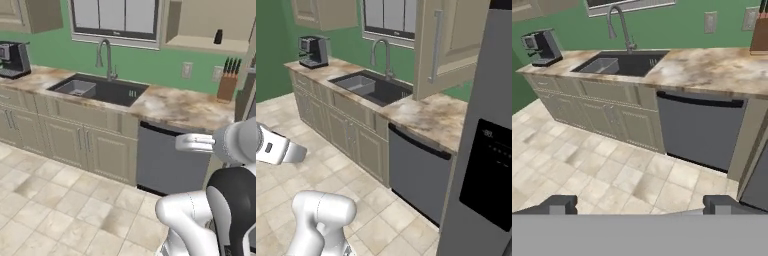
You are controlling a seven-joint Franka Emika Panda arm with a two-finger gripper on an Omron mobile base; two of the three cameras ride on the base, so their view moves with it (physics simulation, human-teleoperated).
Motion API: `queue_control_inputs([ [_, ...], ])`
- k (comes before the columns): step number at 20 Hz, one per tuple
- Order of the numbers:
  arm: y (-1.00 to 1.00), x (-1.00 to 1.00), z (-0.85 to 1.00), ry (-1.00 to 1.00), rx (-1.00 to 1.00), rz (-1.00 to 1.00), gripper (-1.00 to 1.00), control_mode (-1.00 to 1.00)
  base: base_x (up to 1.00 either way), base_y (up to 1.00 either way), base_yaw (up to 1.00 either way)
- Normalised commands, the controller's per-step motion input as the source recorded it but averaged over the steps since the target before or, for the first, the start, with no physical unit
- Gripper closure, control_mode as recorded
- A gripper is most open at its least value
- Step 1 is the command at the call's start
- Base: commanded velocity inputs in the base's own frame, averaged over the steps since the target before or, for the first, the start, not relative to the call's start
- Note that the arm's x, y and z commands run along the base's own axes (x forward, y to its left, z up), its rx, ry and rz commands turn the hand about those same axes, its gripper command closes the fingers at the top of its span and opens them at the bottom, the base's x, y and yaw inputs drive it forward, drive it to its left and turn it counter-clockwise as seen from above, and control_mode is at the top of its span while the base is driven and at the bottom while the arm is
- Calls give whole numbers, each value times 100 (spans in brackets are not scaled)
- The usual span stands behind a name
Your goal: Move the shaker and shaker from the cabinet to the dining counter.
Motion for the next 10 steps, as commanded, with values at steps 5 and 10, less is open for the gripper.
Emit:
queue_control_inputs([
  [5,0,0,0,0,0,0,-100,100,78,34,-31],
  [10,0,0,0,0,0,0,-100,100,76,40,-25],
])
